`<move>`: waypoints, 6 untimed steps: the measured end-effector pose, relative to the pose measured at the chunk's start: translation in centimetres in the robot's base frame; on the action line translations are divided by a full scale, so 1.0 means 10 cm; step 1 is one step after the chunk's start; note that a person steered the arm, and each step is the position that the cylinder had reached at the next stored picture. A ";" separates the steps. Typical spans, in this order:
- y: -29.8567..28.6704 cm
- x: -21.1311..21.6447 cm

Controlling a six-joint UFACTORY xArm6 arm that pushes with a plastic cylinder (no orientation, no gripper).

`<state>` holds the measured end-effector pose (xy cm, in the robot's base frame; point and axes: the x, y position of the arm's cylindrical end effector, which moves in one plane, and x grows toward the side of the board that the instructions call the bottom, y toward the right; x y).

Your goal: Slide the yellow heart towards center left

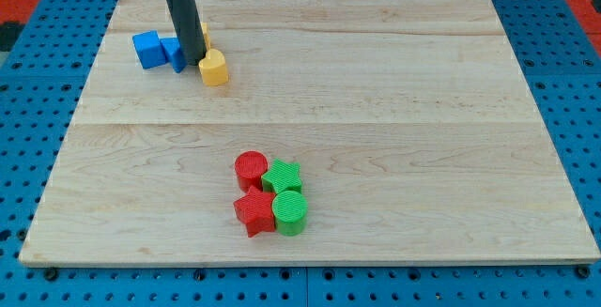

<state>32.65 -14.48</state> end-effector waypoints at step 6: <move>0.02 0.08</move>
